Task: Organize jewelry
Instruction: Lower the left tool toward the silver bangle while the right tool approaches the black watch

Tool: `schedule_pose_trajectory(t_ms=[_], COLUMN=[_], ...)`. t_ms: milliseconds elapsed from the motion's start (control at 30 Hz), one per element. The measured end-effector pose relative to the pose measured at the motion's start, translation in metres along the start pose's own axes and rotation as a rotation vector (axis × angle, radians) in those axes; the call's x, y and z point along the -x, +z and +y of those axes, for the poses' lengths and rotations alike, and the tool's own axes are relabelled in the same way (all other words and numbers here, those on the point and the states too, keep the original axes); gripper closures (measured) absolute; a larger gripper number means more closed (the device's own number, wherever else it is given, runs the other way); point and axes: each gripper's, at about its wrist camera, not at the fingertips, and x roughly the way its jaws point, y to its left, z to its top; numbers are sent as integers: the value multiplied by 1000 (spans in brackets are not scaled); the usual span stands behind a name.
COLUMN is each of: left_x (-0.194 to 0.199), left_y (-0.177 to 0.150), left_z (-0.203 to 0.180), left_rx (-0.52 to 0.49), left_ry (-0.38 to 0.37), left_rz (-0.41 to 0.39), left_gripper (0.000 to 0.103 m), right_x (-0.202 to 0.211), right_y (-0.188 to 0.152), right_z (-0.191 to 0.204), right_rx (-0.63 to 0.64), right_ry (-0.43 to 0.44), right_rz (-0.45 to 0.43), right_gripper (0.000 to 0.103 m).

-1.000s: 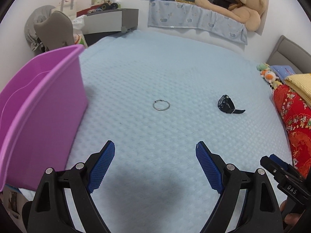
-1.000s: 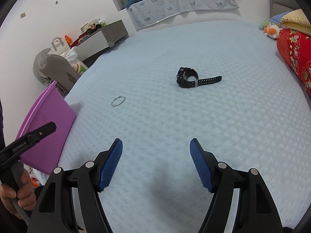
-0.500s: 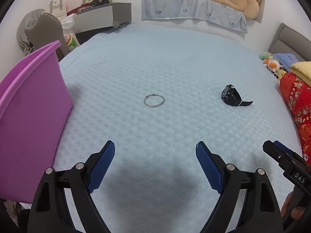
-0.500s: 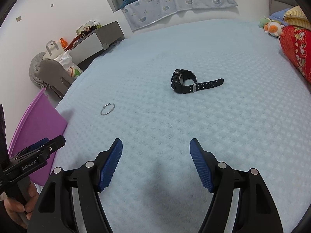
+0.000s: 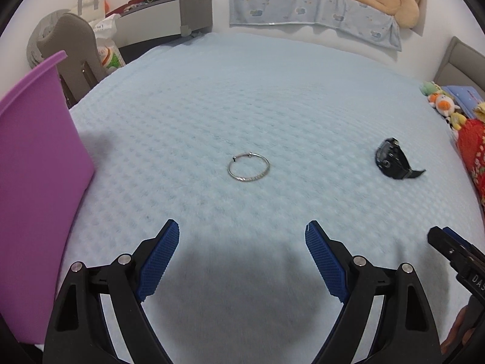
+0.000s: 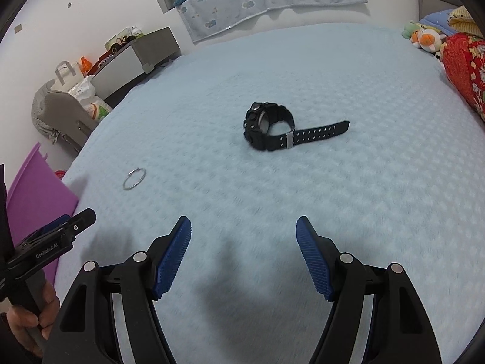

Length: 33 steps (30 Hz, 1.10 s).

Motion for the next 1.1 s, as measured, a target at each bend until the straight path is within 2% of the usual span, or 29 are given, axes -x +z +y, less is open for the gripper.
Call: schedule_pose_trajectory(t_ms=[333, 500, 1100], left_x=[-53, -74, -106], left_y=[19, 23, 41], left_z=[5, 4, -10], left_rx=[29, 47, 24], left_ry=[31, 19, 29], left_rz=[41, 88, 61], left_gripper=[19, 19, 17], right_x=[-33, -47, -96], right_y=[24, 32, 60], right_z=[-9, -12, -20], right_rx=[-5, -5, -46], right_ry=[-5, -18, -79], right_rz=[13, 20, 46], right_gripper=[34, 34, 34])
